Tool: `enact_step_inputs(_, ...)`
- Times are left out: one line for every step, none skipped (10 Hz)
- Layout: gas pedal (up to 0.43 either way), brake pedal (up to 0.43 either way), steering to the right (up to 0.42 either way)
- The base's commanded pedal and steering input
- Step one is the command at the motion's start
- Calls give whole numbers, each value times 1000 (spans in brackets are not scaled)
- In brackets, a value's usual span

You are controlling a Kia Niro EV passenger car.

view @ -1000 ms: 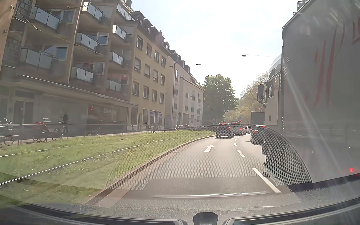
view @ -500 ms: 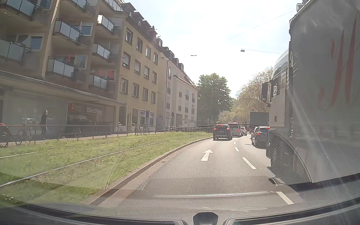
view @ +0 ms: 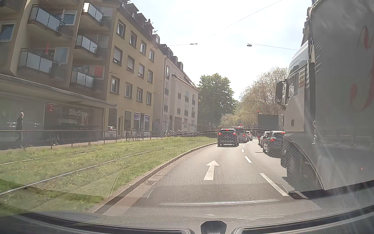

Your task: Follow the waypoints while adhering to traffic rules and regulations

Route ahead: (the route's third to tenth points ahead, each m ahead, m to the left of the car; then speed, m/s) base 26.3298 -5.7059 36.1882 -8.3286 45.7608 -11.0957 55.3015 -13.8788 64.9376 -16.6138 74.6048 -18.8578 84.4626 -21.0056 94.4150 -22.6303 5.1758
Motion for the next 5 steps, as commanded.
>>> enact_step_inputs(0, 104, 49)
enact_step_inputs(0, 104, 50)
enact_step_inputs(0, 110, 50)
enact_step_inputs(0, 110, 50)
enact_step_inputs(0, 110, 49)
